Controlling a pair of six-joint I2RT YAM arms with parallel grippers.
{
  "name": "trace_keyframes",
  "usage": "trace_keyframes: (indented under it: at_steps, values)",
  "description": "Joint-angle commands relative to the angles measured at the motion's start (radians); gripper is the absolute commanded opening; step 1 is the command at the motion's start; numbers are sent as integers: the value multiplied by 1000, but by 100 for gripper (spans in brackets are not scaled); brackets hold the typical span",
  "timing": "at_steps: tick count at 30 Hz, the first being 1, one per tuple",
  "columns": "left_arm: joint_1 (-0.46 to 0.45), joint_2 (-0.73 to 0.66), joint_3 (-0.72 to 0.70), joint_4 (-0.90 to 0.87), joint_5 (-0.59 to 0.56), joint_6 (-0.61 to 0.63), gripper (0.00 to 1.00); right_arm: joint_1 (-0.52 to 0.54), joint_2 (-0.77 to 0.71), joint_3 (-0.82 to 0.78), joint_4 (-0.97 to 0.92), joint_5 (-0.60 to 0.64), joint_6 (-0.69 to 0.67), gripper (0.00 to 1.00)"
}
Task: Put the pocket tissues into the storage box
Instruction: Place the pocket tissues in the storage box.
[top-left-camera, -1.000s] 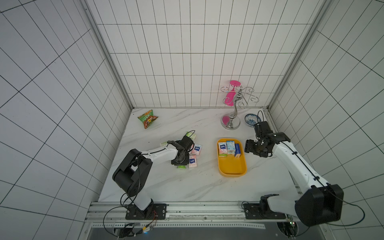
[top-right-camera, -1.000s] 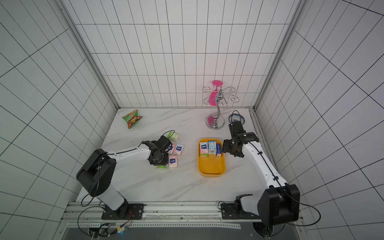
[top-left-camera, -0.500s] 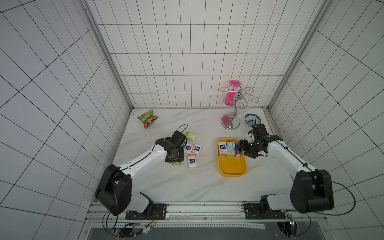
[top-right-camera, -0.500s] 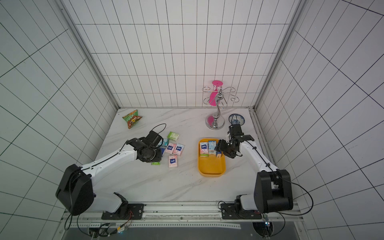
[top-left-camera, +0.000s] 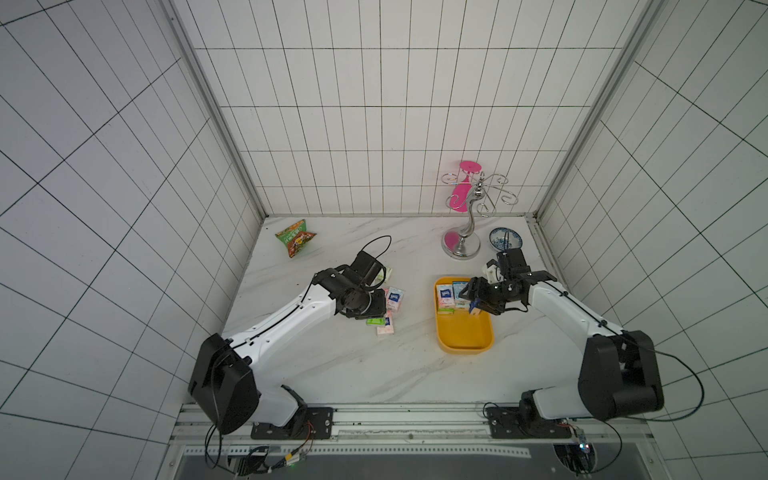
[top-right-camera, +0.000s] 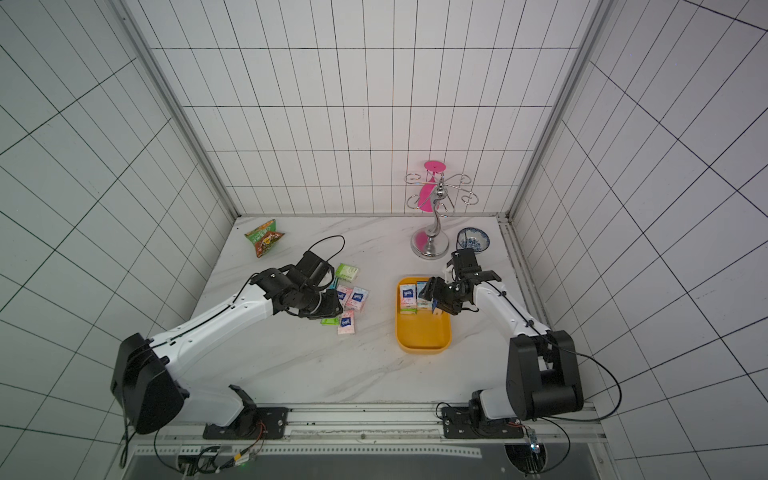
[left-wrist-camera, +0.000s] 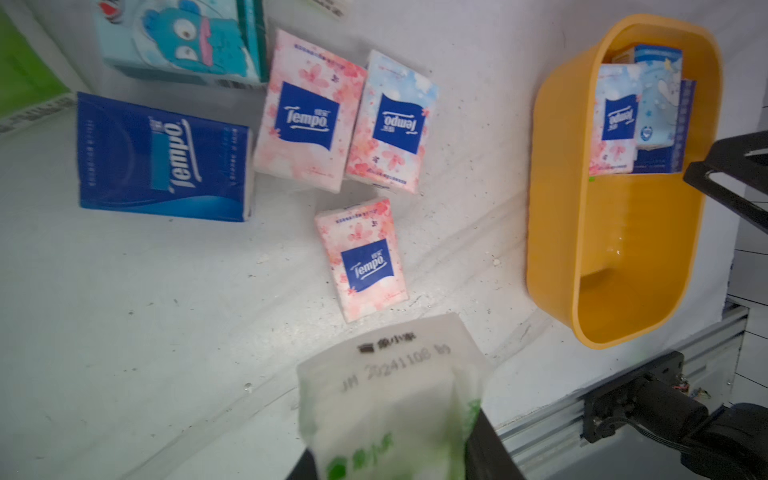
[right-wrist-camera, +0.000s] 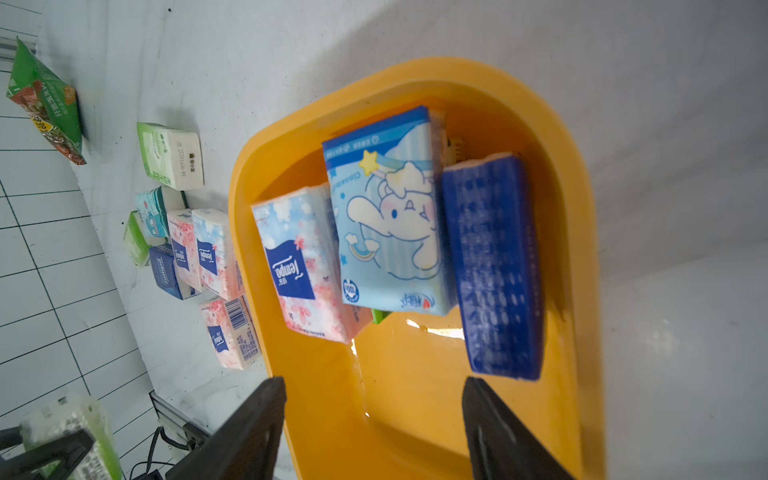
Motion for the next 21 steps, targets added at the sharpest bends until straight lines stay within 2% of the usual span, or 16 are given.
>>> trace_keyframes:
  at_steps: [1,10,15,21]
  values:
    - [-44,47,51,81,62,-49,36,-13,-45,78,-94,114,8,72]
    - [-179,219,214,166,71,-127,36,-145,-24,149,-186,216,-13,72]
    - [-255,284,256,190,1,-189,36,-194,-21,141,-186,240,-14,72]
    - [-323,368,306,240,-89,-264,36,-199,-50,109,-176,234,-18,72]
